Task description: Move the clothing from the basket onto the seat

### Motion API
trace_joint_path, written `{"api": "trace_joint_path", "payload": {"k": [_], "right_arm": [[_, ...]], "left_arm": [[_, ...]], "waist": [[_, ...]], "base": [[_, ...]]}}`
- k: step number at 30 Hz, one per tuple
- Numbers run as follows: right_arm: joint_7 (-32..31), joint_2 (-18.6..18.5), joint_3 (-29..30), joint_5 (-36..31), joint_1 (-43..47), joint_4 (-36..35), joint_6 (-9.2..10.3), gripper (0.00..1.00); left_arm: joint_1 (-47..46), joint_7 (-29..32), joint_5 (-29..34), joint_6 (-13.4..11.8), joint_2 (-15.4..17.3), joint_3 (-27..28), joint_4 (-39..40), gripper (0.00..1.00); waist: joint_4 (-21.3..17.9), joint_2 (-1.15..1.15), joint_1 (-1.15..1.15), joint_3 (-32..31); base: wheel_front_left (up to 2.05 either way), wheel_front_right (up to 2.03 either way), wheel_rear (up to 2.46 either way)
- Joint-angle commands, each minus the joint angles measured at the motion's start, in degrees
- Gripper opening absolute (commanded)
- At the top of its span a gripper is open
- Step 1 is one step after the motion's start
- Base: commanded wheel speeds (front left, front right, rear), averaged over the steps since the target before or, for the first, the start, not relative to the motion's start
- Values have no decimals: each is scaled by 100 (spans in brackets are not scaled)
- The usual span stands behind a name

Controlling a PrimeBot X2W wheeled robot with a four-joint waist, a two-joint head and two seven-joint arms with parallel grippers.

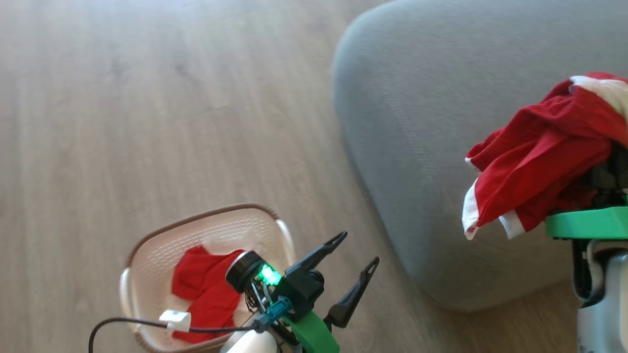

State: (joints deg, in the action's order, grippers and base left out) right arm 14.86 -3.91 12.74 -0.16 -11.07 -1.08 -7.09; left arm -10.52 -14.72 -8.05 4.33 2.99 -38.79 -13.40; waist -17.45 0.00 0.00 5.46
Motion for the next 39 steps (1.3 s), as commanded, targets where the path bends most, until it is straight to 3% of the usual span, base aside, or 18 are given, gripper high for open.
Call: {"api": "trace_joint_path", "payload": {"k": [1,11,26,35,39], "right_arm": [[14,-53,-76,3,-185,-233,-40,0],[14,10,191,-4,-99,-257,-40,0],[14,26,635,-23,-198,-255,-40,0],[14,-546,847,67,-1155,92,-40,0],[14,-850,1016,258,-1866,454,-40,0]], "left_arm": [[-250,-28,31,-20,-11,174,242,100],[-245,-28,-1,11,-11,100,406,100],[-327,-28,50,-4,-11,49,381,100],[-601,-28,377,73,37,190,201,100],[-853,-28,606,164,270,165,96,100]], "waist": [[-308,0,0,45],[-1026,0,0,3],[-1069,0,0,164],[-1026,0,0,897],[-984,0,0,1458]], "base": [[0,0,0],[0,0,0],[0,0,0],[0,0,0],[0,0,0]]}}
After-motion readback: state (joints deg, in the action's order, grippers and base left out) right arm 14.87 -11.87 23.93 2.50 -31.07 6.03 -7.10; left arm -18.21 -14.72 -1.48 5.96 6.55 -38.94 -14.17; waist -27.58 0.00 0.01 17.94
